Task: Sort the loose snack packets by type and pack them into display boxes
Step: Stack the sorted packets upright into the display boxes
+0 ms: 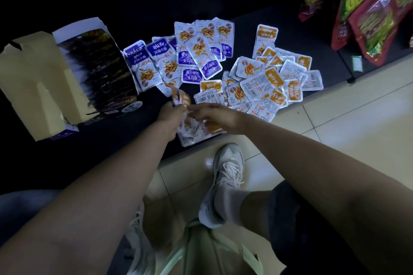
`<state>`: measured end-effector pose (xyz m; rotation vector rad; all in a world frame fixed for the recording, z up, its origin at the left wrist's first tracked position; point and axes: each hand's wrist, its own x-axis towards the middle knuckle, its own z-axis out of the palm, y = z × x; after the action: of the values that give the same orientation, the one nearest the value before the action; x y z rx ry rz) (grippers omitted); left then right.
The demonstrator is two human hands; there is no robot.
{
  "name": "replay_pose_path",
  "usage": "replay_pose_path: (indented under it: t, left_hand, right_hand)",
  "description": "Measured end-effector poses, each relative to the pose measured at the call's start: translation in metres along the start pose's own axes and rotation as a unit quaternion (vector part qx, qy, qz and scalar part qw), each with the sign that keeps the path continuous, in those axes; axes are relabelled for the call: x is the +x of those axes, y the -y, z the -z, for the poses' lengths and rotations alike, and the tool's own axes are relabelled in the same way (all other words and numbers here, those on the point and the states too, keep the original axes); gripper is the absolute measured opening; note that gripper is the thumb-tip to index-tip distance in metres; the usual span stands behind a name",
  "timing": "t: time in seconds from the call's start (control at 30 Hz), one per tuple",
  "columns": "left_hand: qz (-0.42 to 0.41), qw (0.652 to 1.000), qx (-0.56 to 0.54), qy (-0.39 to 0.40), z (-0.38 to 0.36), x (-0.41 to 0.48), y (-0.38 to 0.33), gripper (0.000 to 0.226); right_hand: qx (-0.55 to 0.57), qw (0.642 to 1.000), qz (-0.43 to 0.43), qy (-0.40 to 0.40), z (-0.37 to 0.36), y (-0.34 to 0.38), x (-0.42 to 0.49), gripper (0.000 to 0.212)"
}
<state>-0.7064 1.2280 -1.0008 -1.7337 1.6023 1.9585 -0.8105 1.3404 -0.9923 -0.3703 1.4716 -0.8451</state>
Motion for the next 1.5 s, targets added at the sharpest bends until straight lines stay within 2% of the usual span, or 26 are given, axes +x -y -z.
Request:
replay_pose_path:
  t: [0.07, 0.1, 0.17, 0.2, 0.23, 0.33, 0.43, 0.57, 0.63, 0.7, 0.77, 0.83, 0.9, 1.0, 1.1, 1.13, 1.2, 1.37, 1.43, 1.5]
  left_hand:
    - [-0.012, 0.999, 0.036, -0.021, 0.009, 0.003, 0.006, 0.026]
    - [-0.016, 0.998, 0.051, -0.021, 0.012, 0.003, 0.009, 0.027]
    - [-0.024, 0.997, 0.071, -0.018, 0.017, 0.003, 0.013, 0.03]
    - [-0.023, 0.997, 0.068, -0.012, 0.019, 0.003, 0.014, 0.031]
    - [-0.018, 0.998, 0.06, -0.004, 0.021, 0.001, 0.016, 0.03]
    - [0.002, 0.999, 0.051, 0.014, 0.029, -0.001, 0.022, 0.03]
    - [-0.004, 0.998, 0.06, 0.018, 0.04, -0.002, 0.028, 0.031]
    - [-0.011, 0.997, 0.076, 0.019, 0.056, -0.002, 0.036, 0.031]
    - [-0.005, 0.997, 0.079, 0.014, 0.063, -0.001, 0.042, 0.032]
    - [-0.007, 0.997, 0.074, 0.004, 0.069, -0.002, 0.045, 0.033]
    - [-0.011, 0.997, 0.07, -0.001, 0.073, -0.007, 0.045, 0.033]
    - [-0.017, 0.997, 0.073, -0.003, 0.076, -0.011, 0.045, 0.032]
    - [-0.025, 0.997, 0.074, -0.001, 0.078, -0.014, 0.043, 0.031]
    - [-0.039, 0.996, 0.08, -0.001, 0.081, -0.019, 0.039, 0.032]
    - [-0.044, 0.996, 0.078, -0.005, 0.083, -0.022, 0.037, 0.033]
    - [-0.043, 0.996, 0.072, -0.008, 0.085, -0.023, 0.037, 0.033]
    - [-0.045, 0.998, 0.046, -0.007, 0.087, -0.028, 0.036, 0.033]
    - [-0.026, 0.999, -0.025, 0.013, 0.091, -0.036, 0.038, 0.033]
    - [-0.02, 0.997, -0.073, 0.024, 0.089, -0.038, 0.042, 0.029]
    - [-0.008, 0.993, -0.114, 0.015, 0.084, -0.046, 0.042, 0.017]
  right_hand:
    - [-0.018, 0.997, 0.007, -0.07, 0.004, -0.003, 0.005, 0.033]
    - [-0.071, 0.989, 0.019, -0.132, 0.006, -0.004, 0.007, 0.034]
    - [-0.234, 0.93, 0.036, -0.282, 0.012, -0.008, 0.008, 0.041]
    - [-0.288, 0.895, 0.033, -0.338, 0.014, -0.009, 0.008, 0.047]
    - [-0.313, 0.877, 0.02, -0.364, 0.015, -0.01, 0.007, 0.055]
    - [-0.353, 0.877, -0.038, -0.324, 0.005, -0.016, 0.011, 0.078]
    - [-0.353, 0.885, -0.043, -0.299, -0.008, -0.018, 0.016, 0.082]
    - [-0.263, 0.92, -0.025, -0.289, -0.009, -0.01, 0.021, 0.064]
    - [-0.235, 0.92, 0.013, -0.314, -0.005, -0.007, 0.02, 0.05]
    - [-0.211, 0.92, 0.065, -0.323, -0.002, -0.005, 0.013, 0.052]
    - [-0.159, 0.941, 0.093, -0.284, 0.0, -0.005, 0.007, 0.059]
    - [-0.077, 0.967, 0.069, -0.232, 0.0, -0.002, 0.004, 0.037]
    - [-0.035, 0.981, 0.034, -0.185, -0.003, 0.002, 0.003, 0.028]
    - [-0.064, 0.984, 0.068, -0.149, -0.007, 0.006, 0.001, 0.02]
    - [-0.01, 0.977, 0.13, -0.166, -0.013, 0.017, -0.004, 0.004]
    - [0.005, 0.974, 0.139, -0.178, -0.015, 0.021, -0.004, 0.006]
    - [0.024, 0.976, 0.116, -0.18, -0.018, 0.029, -0.003, 0.006]
    - [0.054, 0.992, -0.025, -0.109, -0.033, 0.024, 0.009, 0.015]
    - [0.059, 0.992, -0.045, -0.098, -0.044, 0.017, 0.012, 0.01]
    - [0.044, 0.994, -0.037, -0.089, -0.057, 0.012, 0.014, 0.014]
